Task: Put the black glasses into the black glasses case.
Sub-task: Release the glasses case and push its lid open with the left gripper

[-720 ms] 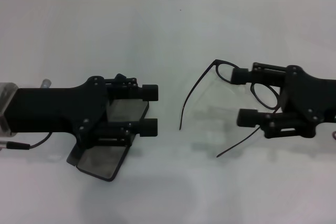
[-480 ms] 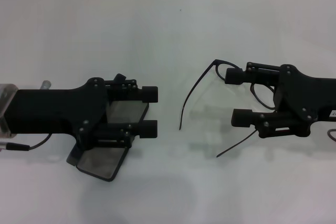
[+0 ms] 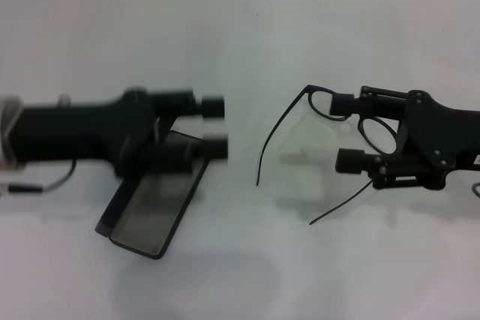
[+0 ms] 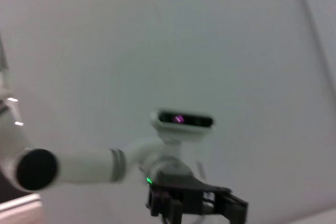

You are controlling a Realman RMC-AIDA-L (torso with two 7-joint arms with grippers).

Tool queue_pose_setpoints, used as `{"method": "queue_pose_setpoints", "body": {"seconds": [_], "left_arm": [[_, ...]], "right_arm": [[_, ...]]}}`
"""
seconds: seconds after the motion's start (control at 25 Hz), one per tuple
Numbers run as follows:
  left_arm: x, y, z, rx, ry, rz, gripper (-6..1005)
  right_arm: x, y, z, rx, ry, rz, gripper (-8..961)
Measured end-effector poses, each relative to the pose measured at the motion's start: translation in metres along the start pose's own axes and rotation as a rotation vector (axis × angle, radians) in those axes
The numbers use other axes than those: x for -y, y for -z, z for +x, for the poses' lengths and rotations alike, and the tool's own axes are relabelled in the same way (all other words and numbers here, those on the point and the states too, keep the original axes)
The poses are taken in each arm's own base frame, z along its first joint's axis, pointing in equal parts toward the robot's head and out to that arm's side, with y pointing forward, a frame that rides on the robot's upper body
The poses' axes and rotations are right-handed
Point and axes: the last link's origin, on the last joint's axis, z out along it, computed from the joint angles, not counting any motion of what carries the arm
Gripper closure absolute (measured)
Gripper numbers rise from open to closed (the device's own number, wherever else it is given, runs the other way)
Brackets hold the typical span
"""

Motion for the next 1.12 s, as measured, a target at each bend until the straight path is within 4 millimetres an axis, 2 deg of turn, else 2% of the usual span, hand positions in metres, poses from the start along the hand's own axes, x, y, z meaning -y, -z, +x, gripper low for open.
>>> {"method": "queue_pose_setpoints", "body": {"seconds": [0.16, 0.2, 0.28, 0.4, 0.52, 0.72, 1.12], "left_arm": [[0.001, -0.002, 0.033, 0.183, 0.079, 0.145, 299], [-0.003, -0.004, 0.047, 0.248, 0.075, 0.208, 300], [-0.008, -0.006, 0.063, 0.350, 0.108, 0.341, 300], [-0.014, -0.014, 0.079, 0.502, 0.131, 0.558, 301], [-0.014, -0.025, 0.075, 0.630, 0.174, 0.705, 326], [-0.008, -0.044, 0.058, 0.774, 0.219, 0.832, 369], [0.004, -0.058, 0.042, 0.854, 0.239, 0.858, 438]], "right_arm": [[0.004, 0.013, 0.006, -0.026, -0.005, 0.078, 123], [0.003, 0.020, 0.008, -0.024, -0.009, 0.098, 123], [0.000, 0.030, 0.010, -0.002, -0.014, 0.137, 123], [-0.004, 0.043, 0.011, 0.033, -0.016, 0.177, 123], [-0.010, 0.055, 0.013, 0.065, -0.020, 0.211, 124], [-0.016, 0.066, 0.017, 0.079, -0.013, 0.244, 124], [-0.018, 0.068, 0.021, 0.079, 0.002, 0.249, 123]]}}
